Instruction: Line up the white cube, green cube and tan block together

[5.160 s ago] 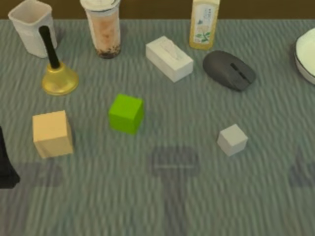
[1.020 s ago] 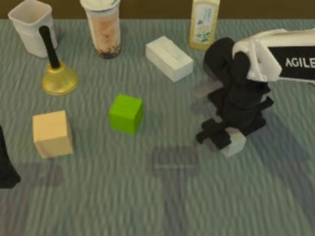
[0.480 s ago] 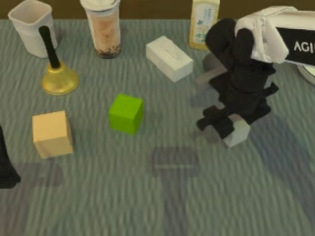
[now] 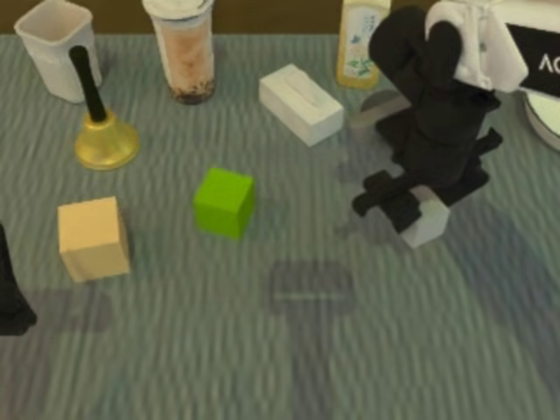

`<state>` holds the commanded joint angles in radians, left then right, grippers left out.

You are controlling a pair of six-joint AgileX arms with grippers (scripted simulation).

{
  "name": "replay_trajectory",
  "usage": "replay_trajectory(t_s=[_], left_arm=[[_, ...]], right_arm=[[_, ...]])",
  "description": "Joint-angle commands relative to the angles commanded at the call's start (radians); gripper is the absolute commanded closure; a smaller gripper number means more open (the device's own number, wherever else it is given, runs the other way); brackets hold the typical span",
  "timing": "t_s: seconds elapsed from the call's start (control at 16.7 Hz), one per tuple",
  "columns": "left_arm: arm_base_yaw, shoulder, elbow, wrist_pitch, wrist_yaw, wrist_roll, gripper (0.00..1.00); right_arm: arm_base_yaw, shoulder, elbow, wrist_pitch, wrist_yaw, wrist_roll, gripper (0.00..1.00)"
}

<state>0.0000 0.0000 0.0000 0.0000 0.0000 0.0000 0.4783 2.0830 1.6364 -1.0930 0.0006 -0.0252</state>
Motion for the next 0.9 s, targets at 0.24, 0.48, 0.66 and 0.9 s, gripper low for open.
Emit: replay_trajectory(t_s=[0.24, 0.48, 0.66, 0.9], left_arm=[[0.0, 0.0, 0.0, 0.0, 0.0, 0.0, 0.0], [0.0, 0.0, 0.0, 0.0, 0.0, 0.0, 0.0], [0.0, 0.0, 0.0, 0.0, 0.0, 0.0, 0.0], [0.0, 0.0, 0.0, 0.0, 0.0, 0.0, 0.0]], right_arm=[[0.042, -0.047, -0.05, 0.003, 0.003, 0.11, 1.0], [0.117, -0.145, -0.163, 0.009, 0.009, 0.339, 1.0], [0.181, -0.226, -0.26, 0.012, 0.014, 0.541, 1.0], [0.245, -0.322, -0.358, 0.026, 0.019, 0.724, 1.0]])
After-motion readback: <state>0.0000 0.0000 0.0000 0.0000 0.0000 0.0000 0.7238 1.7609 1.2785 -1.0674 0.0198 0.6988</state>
